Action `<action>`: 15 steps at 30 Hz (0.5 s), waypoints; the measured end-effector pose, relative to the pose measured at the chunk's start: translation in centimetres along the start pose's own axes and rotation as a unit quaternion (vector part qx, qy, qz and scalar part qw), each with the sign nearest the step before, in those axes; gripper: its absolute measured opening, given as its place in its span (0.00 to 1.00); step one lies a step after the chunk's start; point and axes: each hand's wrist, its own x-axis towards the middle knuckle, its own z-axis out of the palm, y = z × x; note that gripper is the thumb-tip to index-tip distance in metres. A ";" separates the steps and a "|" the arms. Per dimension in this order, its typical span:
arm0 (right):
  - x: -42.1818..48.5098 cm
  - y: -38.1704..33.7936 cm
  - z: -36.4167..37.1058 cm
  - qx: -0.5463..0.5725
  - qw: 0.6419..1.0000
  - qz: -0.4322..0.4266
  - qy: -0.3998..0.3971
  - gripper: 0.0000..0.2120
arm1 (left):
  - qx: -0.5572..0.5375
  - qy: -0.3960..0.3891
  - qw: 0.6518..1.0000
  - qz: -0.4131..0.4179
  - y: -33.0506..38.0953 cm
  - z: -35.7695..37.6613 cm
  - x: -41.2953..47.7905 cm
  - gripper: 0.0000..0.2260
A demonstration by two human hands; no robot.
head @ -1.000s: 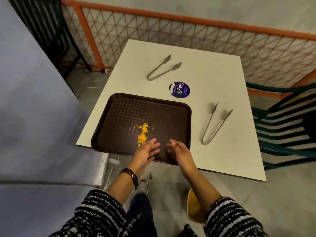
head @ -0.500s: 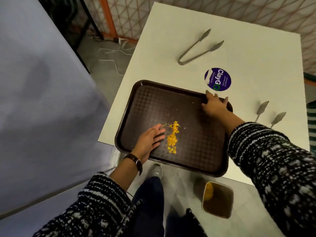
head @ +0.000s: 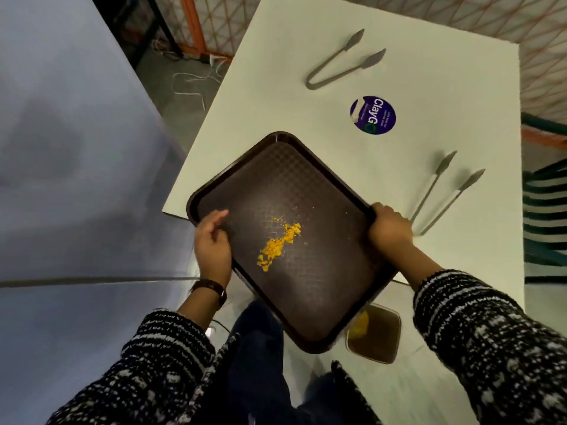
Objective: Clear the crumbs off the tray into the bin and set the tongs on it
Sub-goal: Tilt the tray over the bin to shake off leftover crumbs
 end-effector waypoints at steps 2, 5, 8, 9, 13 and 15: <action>-2.9 1.2 0.6 0.045 0.999 0.003 0.000 0.15 | 0.053 0.063 0.997 0.002 -1.5 -0.6 -1.6 0.18; -7.3 3.2 2.1 0.117 0.993 0.011 -0.018 0.12 | 0.031 0.057 0.988 -0.137 -4.5 -0.5 -6.2 0.18; -11.5 4.9 3.9 0.196 0.979 0.025 -0.040 0.08 | -0.045 -0.060 0.973 -0.219 -9.6 0.1 -12.7 0.17; -13.1 5.4 4.4 0.219 0.975 0.026 -0.040 0.09 | -0.039 -0.055 0.976 -0.206 -11.3 0.4 -14.8 0.19; -20.0 8.4 5.2 0.339 0.941 -0.001 -0.010 0.11 | -0.053 0.021 0.988 -0.143 -11.5 -0.1 -24.1 0.17; -23.1 10.0 5.4 0.362 0.932 -0.004 -0.021 0.07 | -0.074 0.046 0.988 -0.125 -11.4 -1.0 -28.1 0.15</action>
